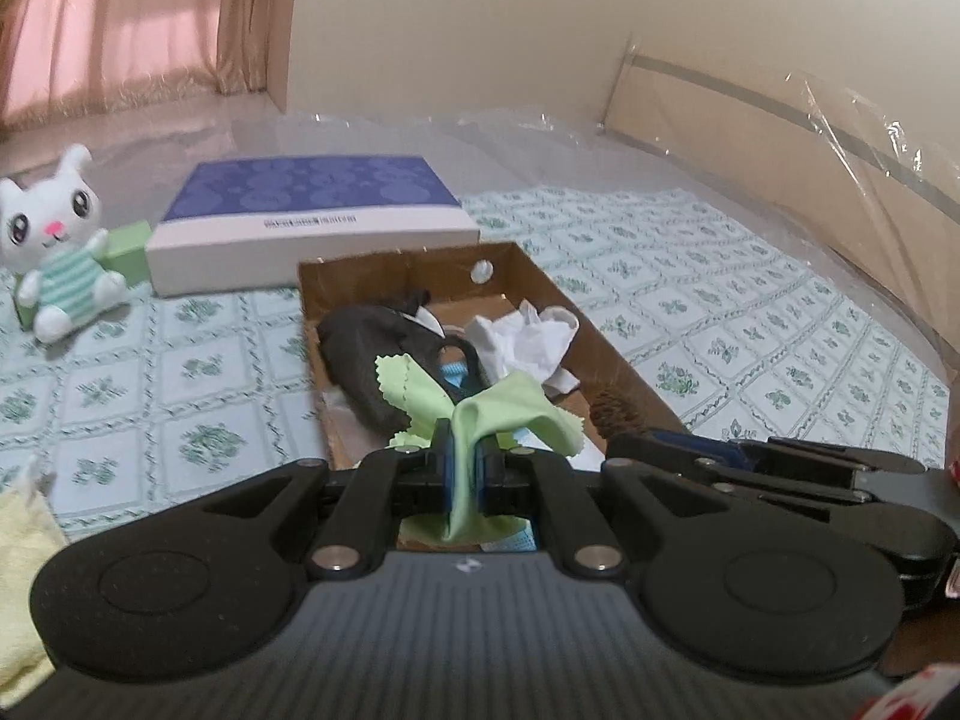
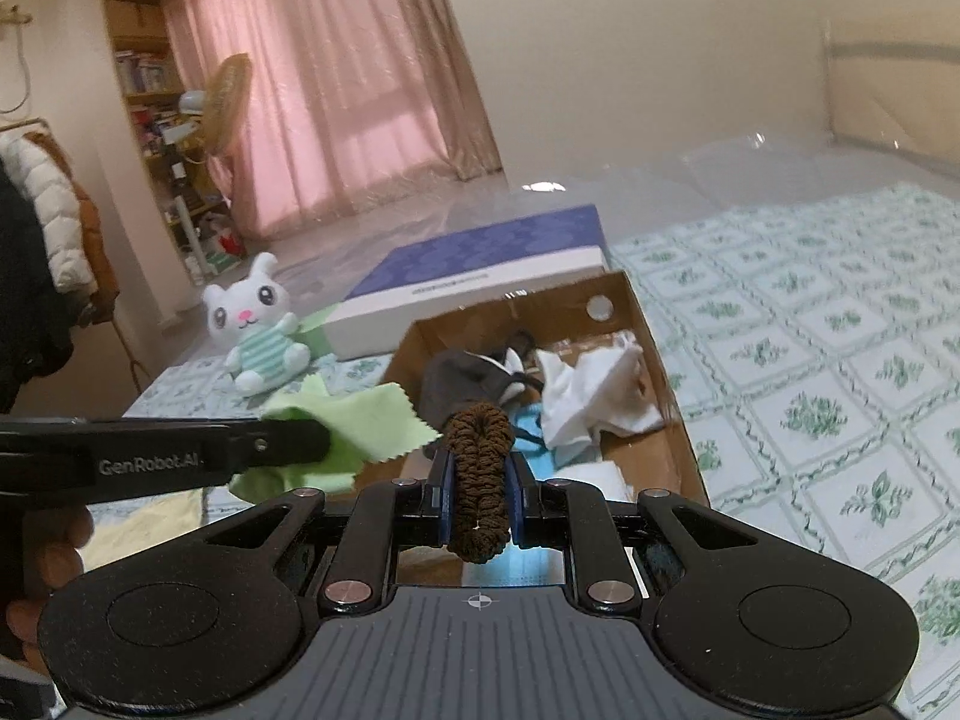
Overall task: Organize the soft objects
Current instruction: 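Carry the green cloth and hair tie over the cardboard box with both grippers, then open both grippers to drop the green cloth and hair tie into the box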
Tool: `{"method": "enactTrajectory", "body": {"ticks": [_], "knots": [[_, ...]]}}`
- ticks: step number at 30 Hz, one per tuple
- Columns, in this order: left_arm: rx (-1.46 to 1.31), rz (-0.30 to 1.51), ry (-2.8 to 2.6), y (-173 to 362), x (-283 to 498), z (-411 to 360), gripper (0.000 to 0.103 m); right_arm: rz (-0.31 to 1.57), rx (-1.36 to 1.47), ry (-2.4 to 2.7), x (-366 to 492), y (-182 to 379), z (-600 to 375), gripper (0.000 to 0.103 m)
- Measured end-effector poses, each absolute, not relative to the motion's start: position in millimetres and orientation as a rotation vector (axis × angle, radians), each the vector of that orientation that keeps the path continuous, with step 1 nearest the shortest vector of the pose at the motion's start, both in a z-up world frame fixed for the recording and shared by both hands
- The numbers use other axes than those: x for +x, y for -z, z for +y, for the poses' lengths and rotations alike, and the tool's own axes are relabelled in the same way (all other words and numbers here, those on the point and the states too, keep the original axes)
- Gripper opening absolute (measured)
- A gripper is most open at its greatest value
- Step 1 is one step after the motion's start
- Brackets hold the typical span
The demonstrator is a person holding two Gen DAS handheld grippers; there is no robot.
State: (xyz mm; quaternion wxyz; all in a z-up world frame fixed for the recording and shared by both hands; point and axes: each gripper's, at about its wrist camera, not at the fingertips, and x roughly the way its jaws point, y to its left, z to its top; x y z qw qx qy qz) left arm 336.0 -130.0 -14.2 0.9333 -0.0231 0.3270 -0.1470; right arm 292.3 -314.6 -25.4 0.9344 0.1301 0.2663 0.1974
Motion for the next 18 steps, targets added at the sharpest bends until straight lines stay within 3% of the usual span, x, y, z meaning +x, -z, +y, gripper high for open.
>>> {"method": "enactTrajectory", "body": {"ticks": [7, 12, 18], "knots": [[-0.047, 0.73, 0.305, 36.0, 357.3, -137.5, 0.008, 0.584, 0.304, -0.374, 304.9, 41.1, -320.9, 0.018], [-0.055, 0.756, 0.309, 44.1, 364.7, -136.9, 0.032, 0.599, 0.316, -0.361, 309.9, 47.4, -325.7, 0.018], [-0.069, 0.764, 0.298, 43.6, 364.5, -130.3, 0.034, 0.61, 0.322, -0.37, 310.0, 48.9, -328.3, 0.018]]}}
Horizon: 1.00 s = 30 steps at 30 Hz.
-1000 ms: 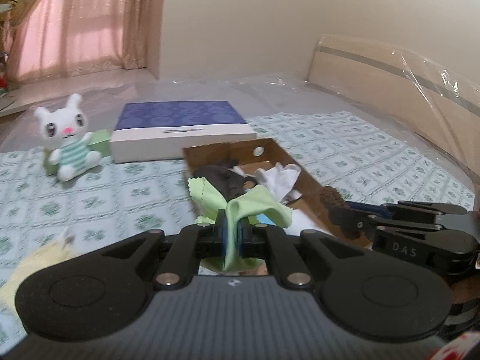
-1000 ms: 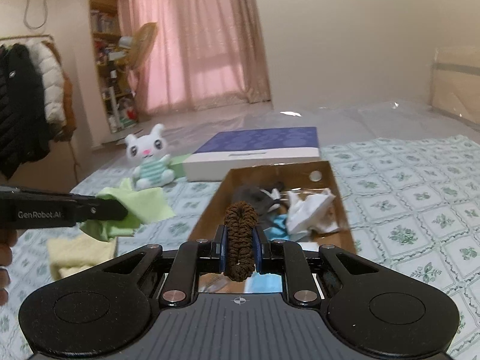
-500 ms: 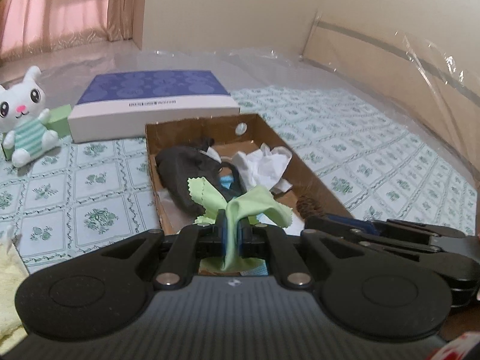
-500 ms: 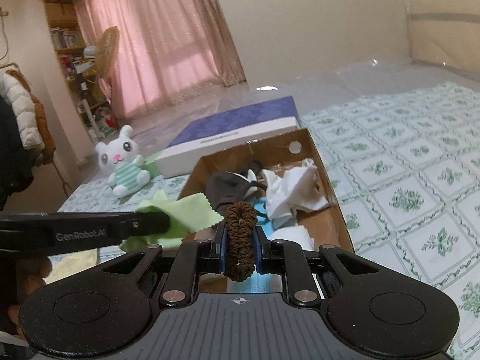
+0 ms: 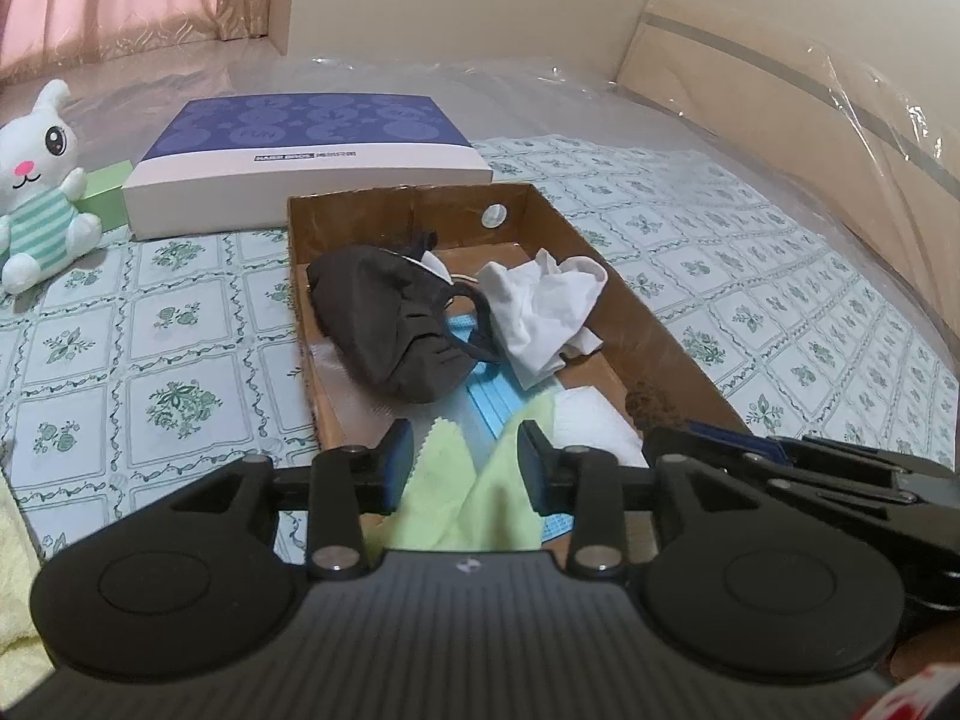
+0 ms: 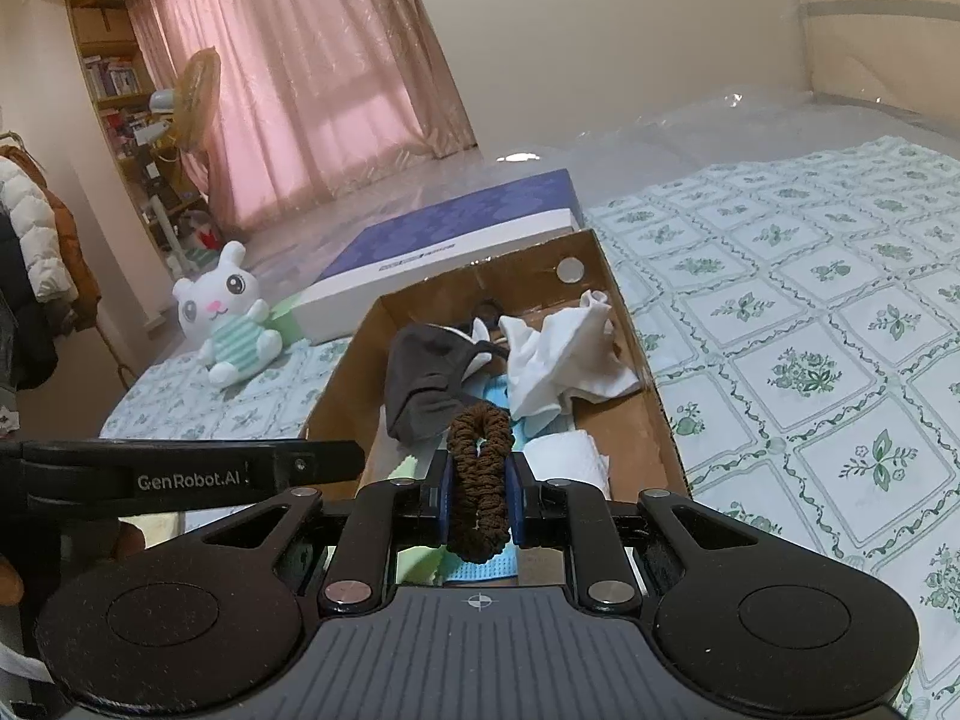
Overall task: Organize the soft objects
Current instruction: 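Open both grippers to drop the green cloth and hair tie into the box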
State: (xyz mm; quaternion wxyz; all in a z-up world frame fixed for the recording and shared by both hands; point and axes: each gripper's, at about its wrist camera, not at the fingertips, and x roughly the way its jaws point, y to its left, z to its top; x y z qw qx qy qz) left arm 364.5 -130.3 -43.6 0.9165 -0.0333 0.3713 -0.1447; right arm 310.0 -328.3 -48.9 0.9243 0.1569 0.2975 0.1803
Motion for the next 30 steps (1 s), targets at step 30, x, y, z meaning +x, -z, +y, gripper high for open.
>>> {"method": "enactTrajectory", "body": {"ticks": [30], "knots": [[-0.021, 0.758, 0.294, 35.4, 351.7, -129.5, 0.039, 0.619, 0.353, -0.341, 306.0, 43.1, -335.2, 0.05]]}}
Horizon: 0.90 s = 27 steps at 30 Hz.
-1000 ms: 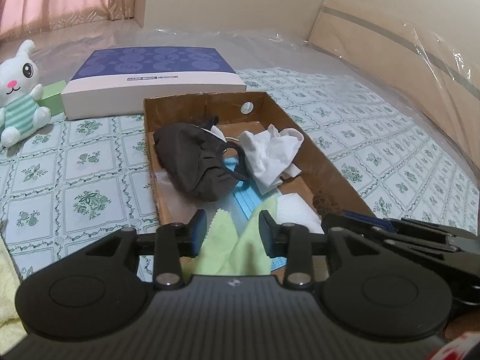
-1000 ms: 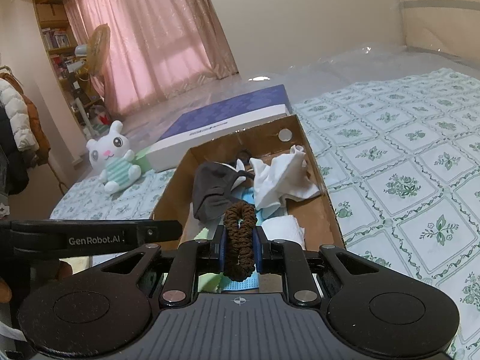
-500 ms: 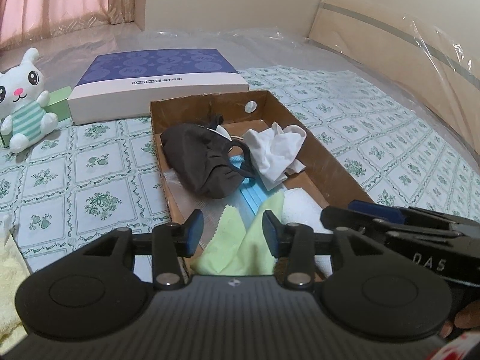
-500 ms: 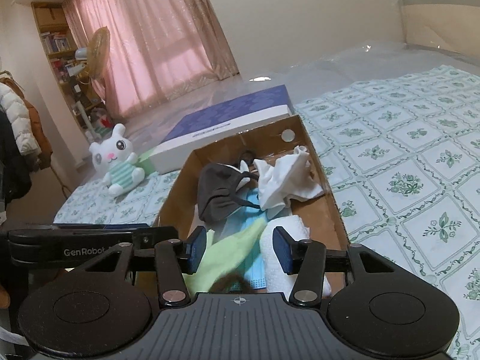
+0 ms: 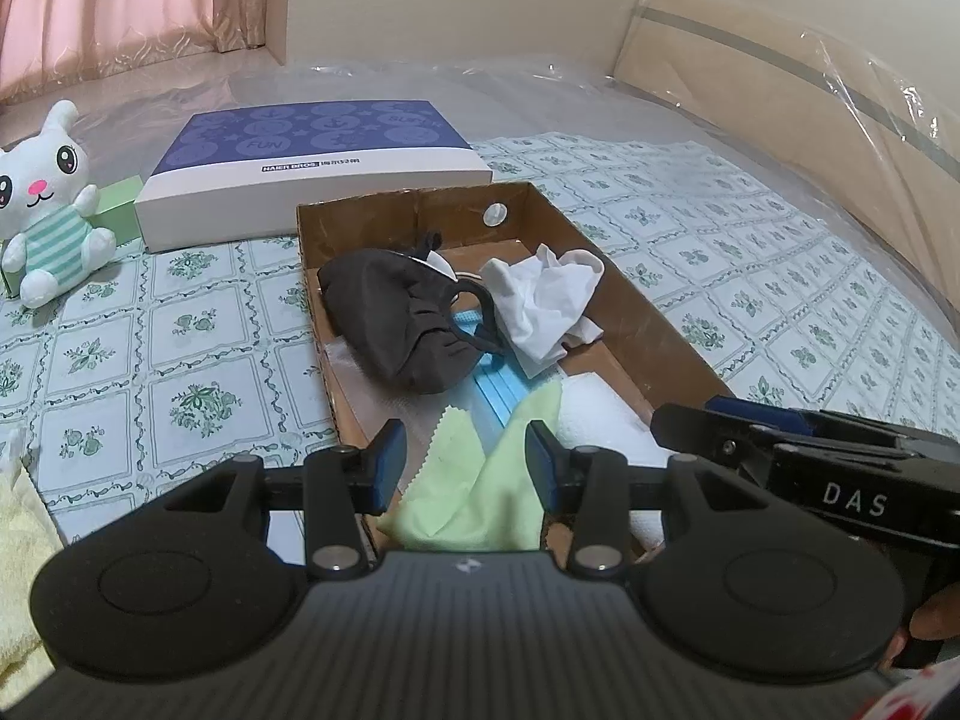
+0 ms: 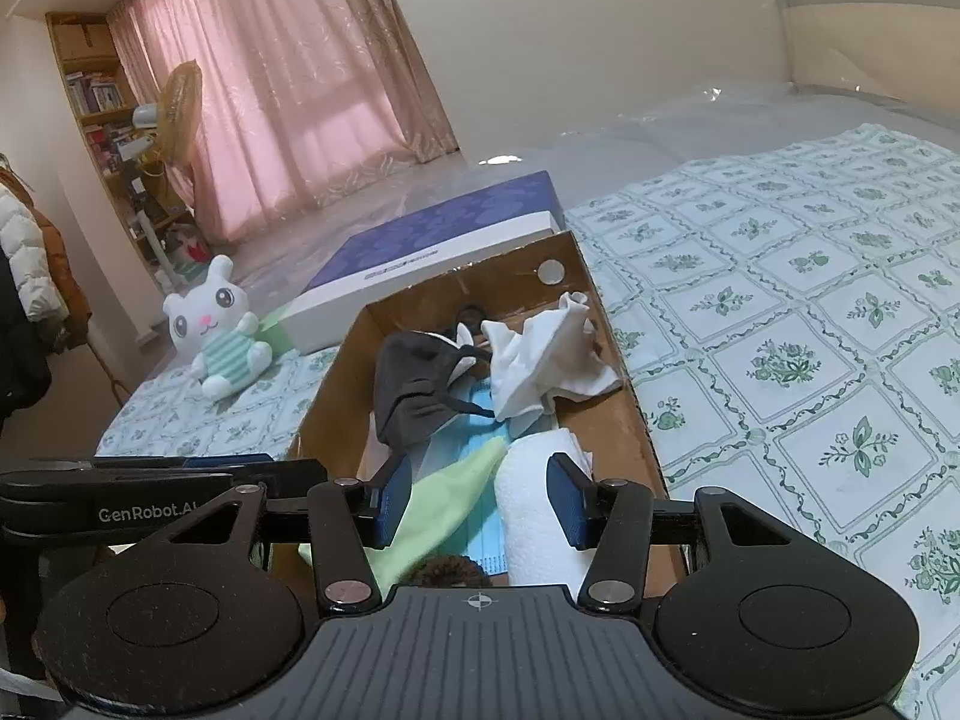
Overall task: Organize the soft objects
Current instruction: 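Open both grippers to drop the green cloth and hair tie into the box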
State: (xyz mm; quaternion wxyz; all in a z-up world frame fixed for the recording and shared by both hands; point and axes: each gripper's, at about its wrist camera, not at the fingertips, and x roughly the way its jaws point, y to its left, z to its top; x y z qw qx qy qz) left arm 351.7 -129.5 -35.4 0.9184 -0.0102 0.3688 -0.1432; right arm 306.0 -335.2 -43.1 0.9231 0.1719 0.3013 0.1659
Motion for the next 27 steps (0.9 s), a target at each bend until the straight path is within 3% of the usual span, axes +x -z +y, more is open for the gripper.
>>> {"method": "enactTrajectory", "body": {"ticks": [20, 27], "knots": [[-0.059, 0.695, 0.32, 9.0, 286.6, -102.3, 0.039, 0.606, 0.368, -0.335, 271.9, 31.2, -333.9, 0.051], [-0.06, 0.66, 0.278, 2.0, 248.8, -70.7, 0.045, 0.59, 0.359, -0.35, 247.9, 24.1, -325.3, 0.052]]}}
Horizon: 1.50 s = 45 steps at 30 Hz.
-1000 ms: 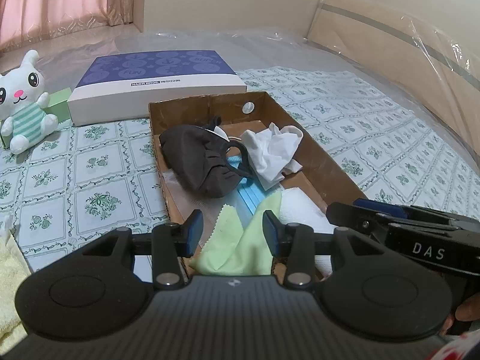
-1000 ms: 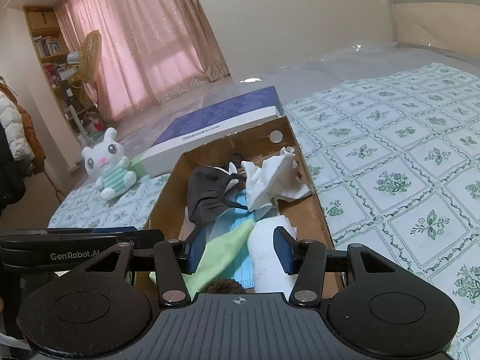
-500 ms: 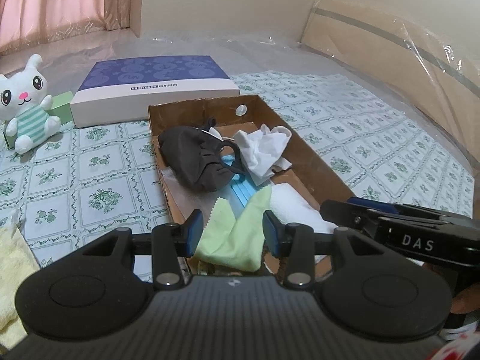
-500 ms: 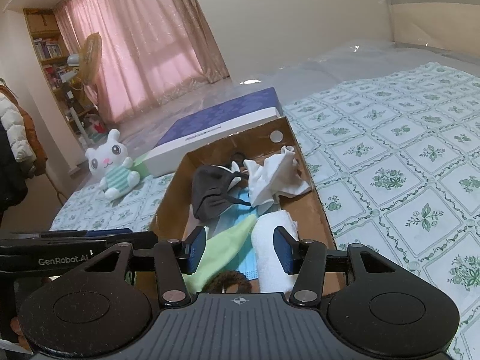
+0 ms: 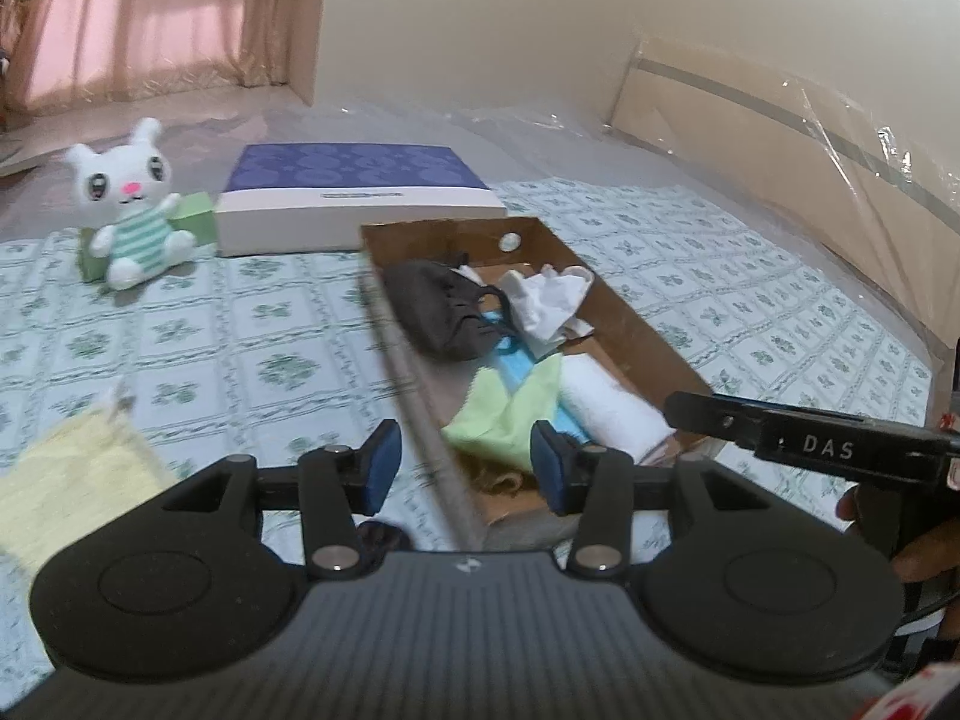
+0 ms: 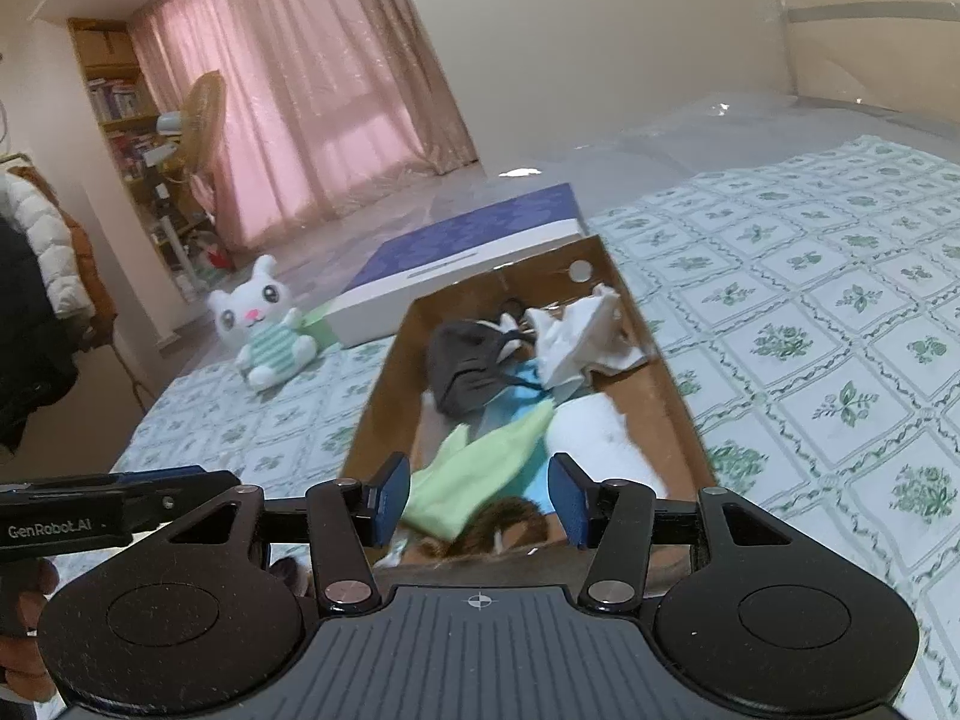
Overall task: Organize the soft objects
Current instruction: 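Grasp the dark purple scrunchie with the left gripper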
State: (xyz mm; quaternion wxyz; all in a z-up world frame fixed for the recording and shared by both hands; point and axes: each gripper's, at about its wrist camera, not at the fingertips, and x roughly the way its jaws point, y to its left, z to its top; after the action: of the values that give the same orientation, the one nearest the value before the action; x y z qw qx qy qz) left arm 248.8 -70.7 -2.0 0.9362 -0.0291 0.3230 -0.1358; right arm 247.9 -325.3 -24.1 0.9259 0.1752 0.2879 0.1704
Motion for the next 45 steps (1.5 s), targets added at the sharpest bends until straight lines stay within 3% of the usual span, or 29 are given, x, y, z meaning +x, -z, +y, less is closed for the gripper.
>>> {"method": "enactTrajectory", "body": {"ticks": [16, 23, 37, 40, 42, 45], "knots": [[-0.08, 0.774, 0.208, 52.3, 220.4, -40.5, 0.053, 0.645, 0.328, -0.441, 207.2, 38.8, -283.0, 0.054], [-0.067, 0.806, 0.204, 73.3, 230.4, -44.5, 0.062, 0.699, 0.323, -0.435, 211.4, 57.9, -270.2, 0.055], [-0.055, 0.834, 0.15, 102.0, 261.6, -51.2, 0.063, 0.745, 0.314, -0.418, 226.3, 79.6, -261.8, 0.055], [-0.016, 0.807, 0.134, 103.3, 263.6, -54.6, 0.058, 0.748, 0.315, -0.413, 227.2, 81.6, -261.5, 0.055], [0.005, 0.796, 0.145, 104.3, 263.4, -56.3, 0.042, 0.751, 0.315, -0.408, 227.3, 82.6, -261.7, 0.055], [0.028, 0.776, 0.137, 104.9, 259.9, -55.6, 0.031, 0.754, 0.314, -0.404, 226.6, 83.5, -261.9, 0.055]]}}
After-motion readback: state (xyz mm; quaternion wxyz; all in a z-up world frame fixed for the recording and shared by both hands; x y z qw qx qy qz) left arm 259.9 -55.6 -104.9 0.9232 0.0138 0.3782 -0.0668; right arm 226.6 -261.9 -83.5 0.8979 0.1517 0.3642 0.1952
